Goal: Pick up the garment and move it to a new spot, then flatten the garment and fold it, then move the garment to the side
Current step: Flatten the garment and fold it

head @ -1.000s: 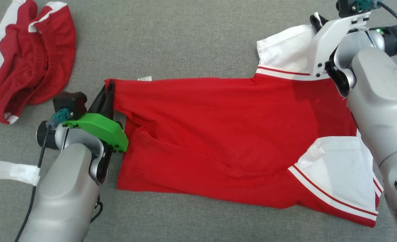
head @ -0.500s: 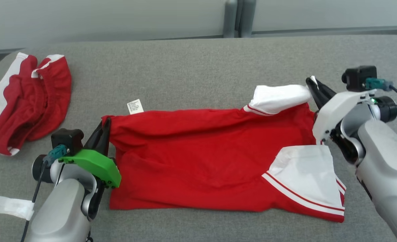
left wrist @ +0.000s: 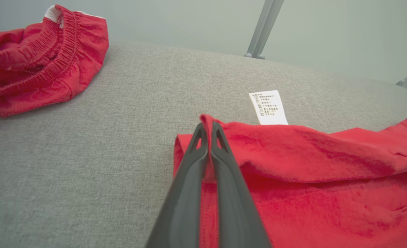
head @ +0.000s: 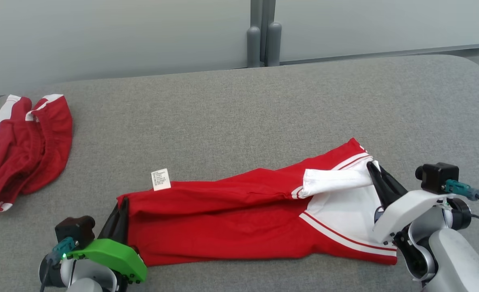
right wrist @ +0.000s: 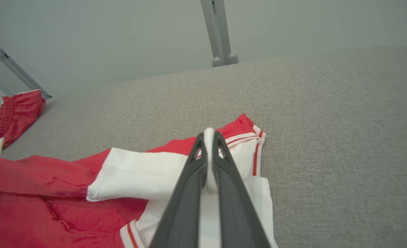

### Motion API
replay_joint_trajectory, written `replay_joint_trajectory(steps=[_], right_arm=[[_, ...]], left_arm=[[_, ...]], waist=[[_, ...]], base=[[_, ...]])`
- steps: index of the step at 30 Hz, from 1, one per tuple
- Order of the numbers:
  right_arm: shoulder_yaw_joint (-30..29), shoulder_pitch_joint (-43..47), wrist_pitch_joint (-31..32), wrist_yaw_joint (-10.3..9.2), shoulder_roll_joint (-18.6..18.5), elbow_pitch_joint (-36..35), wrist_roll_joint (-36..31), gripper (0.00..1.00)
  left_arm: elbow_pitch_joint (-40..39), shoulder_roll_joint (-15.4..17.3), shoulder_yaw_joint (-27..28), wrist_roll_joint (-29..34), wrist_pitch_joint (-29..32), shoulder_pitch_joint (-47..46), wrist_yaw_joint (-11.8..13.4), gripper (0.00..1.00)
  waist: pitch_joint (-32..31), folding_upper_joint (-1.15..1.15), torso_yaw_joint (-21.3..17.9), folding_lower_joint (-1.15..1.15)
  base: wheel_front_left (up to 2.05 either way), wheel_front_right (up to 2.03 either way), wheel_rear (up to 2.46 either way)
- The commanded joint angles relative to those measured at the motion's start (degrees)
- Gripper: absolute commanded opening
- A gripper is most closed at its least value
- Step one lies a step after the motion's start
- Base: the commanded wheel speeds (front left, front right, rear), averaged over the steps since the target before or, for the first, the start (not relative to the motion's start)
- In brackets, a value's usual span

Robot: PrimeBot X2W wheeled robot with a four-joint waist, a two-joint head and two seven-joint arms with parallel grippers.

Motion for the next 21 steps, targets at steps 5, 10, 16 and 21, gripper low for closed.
replay_joint_trajectory(steps=[5,10,16,21], right_arm=[[-3.14,4.18,0.78,-0.04,2.69,-2.45,-3.85,0.0],[-4.36,6.36,0.72,-0.04,4.83,-2.52,-6.16,0.37],[-6.96,10.04,-0.55,-0.03,6.54,-2.42,-7.58,1.0],[-10.61,13.08,-1.38,-0.03,7.55,-3.18,-8.54,1.0]], left_arm=[[0.0,-0.65,0.59,-1.6,-0.22,2.93,1.13,0.0],[1.4,-1.45,1.28,-2.68,-0.88,4.3,1.32,0.29],[0.2,-2.63,2.75,-4.32,-2.13,7.64,1.79,1.0],[-3.08,-2.98,4.24,-5.0,-2.84,11.65,2.9,1.0]], waist=[[0.31,0.23,-0.38,0.0],[0.17,0.23,-0.68,0.0],[-0.47,0.23,-0.65,0.0],[-1.26,0.23,-0.57,0.0]], base=[[0.0,0.0,0.0],[0.0,0.0,0.0],[0.0,0.0,0.0],[0.0,0.0,0.0]])
